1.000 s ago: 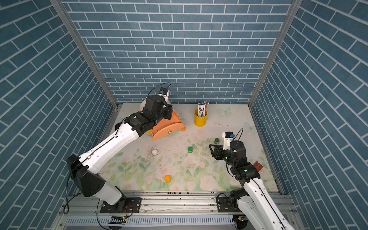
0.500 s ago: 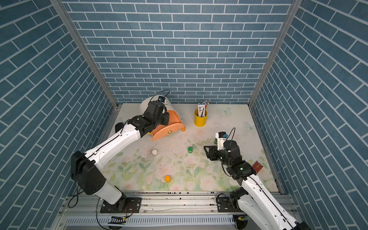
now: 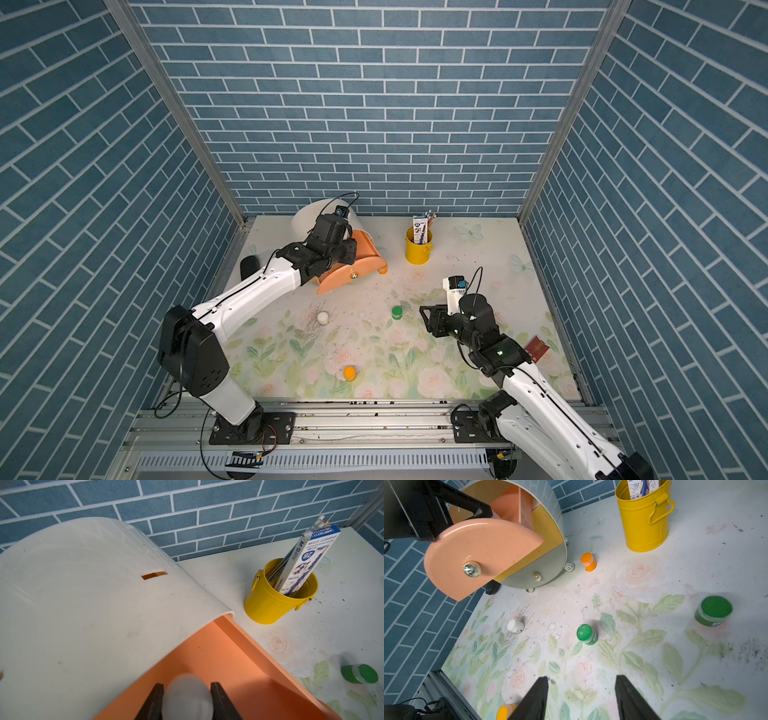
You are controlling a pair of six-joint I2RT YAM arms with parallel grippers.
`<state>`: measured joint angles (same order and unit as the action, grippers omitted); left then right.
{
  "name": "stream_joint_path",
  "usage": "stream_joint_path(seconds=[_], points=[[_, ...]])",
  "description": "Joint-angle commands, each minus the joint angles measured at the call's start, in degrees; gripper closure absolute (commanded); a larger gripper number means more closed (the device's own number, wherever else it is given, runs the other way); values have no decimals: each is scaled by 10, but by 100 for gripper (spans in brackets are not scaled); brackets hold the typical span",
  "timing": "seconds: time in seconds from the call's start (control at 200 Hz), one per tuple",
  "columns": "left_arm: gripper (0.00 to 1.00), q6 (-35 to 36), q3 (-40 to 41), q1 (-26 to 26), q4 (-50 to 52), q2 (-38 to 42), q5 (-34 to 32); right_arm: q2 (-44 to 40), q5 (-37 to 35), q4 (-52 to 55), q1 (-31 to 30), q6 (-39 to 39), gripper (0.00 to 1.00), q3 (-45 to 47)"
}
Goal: Put the paint cans in the drawer according to color
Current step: Place the paint can in the drawer.
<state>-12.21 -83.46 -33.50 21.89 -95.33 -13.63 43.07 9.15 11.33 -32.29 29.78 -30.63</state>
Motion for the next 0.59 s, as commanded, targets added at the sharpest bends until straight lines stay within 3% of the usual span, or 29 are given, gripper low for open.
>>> stream_joint_path(seconds=[0.0, 0.355, 0.59], points=[[85, -3, 3, 6, -6, -7, 2, 4, -16, -11, -11, 9, 44, -22], [42, 4, -25, 6, 13, -5, 5, 9, -29, -11, -25, 9, 45, -28], [33, 9, -47, 6, 27, 28, 9, 13, -44, -10, -38, 9, 46, -38]])
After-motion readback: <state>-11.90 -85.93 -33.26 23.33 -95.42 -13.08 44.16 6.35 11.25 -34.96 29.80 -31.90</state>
